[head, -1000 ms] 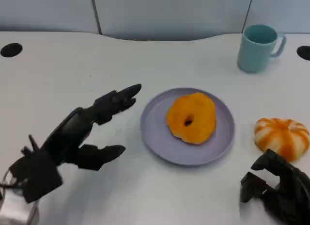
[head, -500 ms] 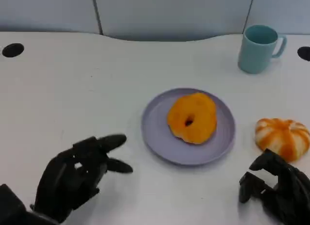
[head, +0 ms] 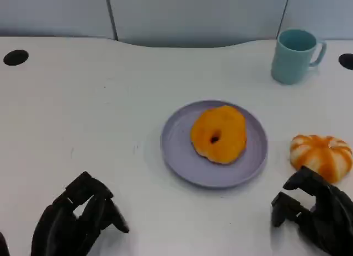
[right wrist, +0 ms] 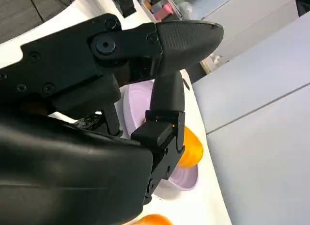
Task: Grasp the bread from the table and place it into the plate.
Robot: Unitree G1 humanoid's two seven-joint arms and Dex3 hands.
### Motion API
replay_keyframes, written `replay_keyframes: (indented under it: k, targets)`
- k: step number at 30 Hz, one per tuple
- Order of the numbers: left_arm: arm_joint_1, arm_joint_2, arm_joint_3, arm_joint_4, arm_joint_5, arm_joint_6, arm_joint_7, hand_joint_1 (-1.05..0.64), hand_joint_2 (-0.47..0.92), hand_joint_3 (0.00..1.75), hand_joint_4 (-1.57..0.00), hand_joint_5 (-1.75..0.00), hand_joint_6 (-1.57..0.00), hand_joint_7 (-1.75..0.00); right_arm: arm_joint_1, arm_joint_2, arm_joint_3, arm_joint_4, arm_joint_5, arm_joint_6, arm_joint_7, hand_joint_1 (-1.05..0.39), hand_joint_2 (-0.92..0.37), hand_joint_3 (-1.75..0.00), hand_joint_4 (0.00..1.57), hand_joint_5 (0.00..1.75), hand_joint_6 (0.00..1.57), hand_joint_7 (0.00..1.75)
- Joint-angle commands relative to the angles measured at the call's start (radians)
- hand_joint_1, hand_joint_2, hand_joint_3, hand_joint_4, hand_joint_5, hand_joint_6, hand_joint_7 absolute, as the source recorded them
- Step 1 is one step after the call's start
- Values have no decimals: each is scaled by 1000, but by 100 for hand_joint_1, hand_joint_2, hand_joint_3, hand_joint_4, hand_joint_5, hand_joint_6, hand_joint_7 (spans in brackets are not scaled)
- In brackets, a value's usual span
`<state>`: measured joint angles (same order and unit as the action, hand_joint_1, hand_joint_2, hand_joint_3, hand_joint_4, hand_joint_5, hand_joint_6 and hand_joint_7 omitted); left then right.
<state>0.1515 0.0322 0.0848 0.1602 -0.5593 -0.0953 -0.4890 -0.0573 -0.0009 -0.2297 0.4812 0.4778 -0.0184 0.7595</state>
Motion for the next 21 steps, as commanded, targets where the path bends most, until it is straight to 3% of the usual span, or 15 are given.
replay_keyframes:
  k: [1,12,21]
  targets:
    - [-17,7,19,42,22,-4,-32,-70,92,29,-79,-175,-54,-175,0,-29,-13,15,-2,-15,-6,-60,-92,-32,66,171,59,133]
    - [-55,-17,62,111,27,-32,-71,-71,92,26,-79,-175,-56,-174,-31,-42,-18,111,-6,-80,38,-60,-92,-33,66,174,57,141]
    - [-86,-19,90,153,31,-39,-102,-72,92,25,-76,-175,-56,-170,-31,-48,0,108,-41,-96,2,-63,-92,-33,67,174,59,145]
